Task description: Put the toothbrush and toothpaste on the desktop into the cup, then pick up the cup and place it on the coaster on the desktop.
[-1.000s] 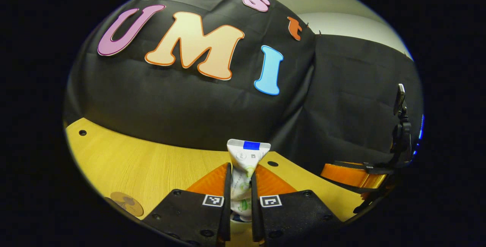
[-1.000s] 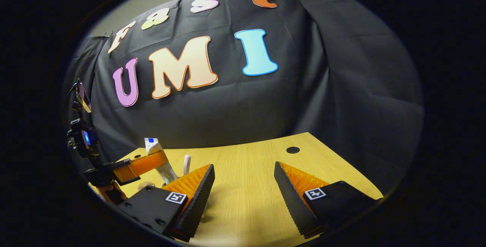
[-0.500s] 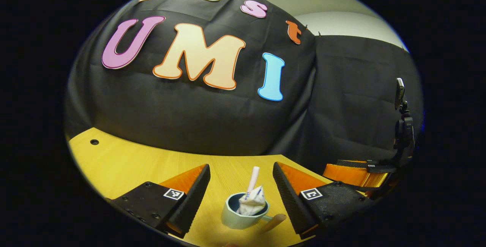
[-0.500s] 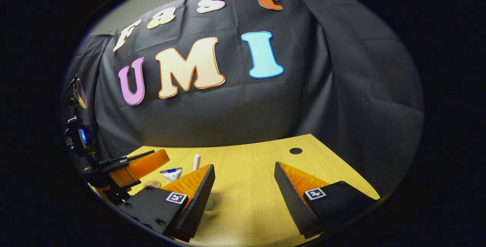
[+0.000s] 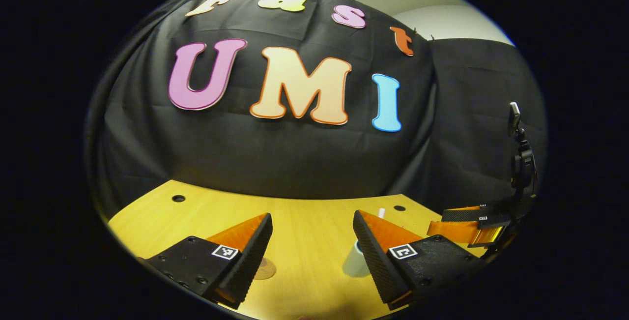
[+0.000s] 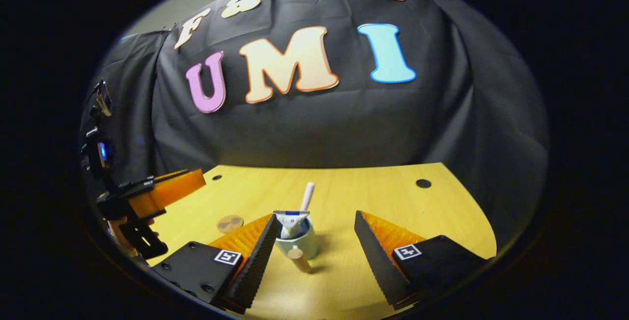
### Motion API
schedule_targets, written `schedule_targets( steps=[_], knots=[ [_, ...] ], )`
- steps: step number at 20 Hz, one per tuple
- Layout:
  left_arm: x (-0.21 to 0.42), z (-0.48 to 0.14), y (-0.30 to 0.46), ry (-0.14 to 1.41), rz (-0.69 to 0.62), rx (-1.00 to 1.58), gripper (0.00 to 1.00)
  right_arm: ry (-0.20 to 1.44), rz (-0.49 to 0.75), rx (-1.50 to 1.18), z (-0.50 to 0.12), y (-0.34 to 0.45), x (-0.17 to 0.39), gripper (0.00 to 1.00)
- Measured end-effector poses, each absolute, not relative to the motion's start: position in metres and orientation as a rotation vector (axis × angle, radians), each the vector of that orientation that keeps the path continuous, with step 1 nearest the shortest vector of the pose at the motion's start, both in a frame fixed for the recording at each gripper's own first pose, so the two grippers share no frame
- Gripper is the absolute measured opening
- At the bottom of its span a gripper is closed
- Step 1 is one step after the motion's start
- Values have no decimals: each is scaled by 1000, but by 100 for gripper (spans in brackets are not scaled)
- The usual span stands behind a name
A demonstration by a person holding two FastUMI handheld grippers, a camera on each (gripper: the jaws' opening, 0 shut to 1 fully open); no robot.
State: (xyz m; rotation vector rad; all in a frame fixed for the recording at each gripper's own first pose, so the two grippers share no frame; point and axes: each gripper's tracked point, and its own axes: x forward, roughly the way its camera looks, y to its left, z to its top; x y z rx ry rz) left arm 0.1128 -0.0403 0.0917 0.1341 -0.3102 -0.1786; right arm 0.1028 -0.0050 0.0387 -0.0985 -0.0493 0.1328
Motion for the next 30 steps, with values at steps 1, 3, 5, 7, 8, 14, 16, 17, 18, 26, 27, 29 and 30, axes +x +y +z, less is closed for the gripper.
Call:
schedule_targets(
  steps=[1,3,5,7,8,14,16,17,18,26,27,29,30],
  knots=[
    [107,88,-27,-296,-147,139,95,16,147,-101,26,2,106,97],
    [94,83,-5,-266,-95,140,94,113,164,-125,10,9,114,97],
    [81,75,16,-238,-48,131,95,197,172,-167,0,12,123,97],
    [68,68,33,-210,0,121,95,264,180,-207,-11,14,132,98],
    [62,66,41,-203,24,120,95,296,186,-227,-16,15,135,98],
    [32,45,84,-128,172,81,95,469,167,-333,-38,17,161,98],
    [22,38,93,-107,204,51,95,538,156,-366,-50,14,168,98],
    [20,33,99,-98,221,38,95,569,151,-378,-56,13,172,98],
    [18,30,103,-90,234,27,95,602,147,-388,-61,11,175,94],
    [12,4,126,-21,297,-21,95,776,107,-368,-87,3,187,75],
    [14,1,127,-17,295,-27,95,787,112,-349,-88,6,187,72],
    [20,-2,126,-3,283,-40,95,812,104,-335,-92,6,184,60],
    [23,-3,124,1,277,-44,95,822,96,-332,-96,2,184,48]
  ],
)
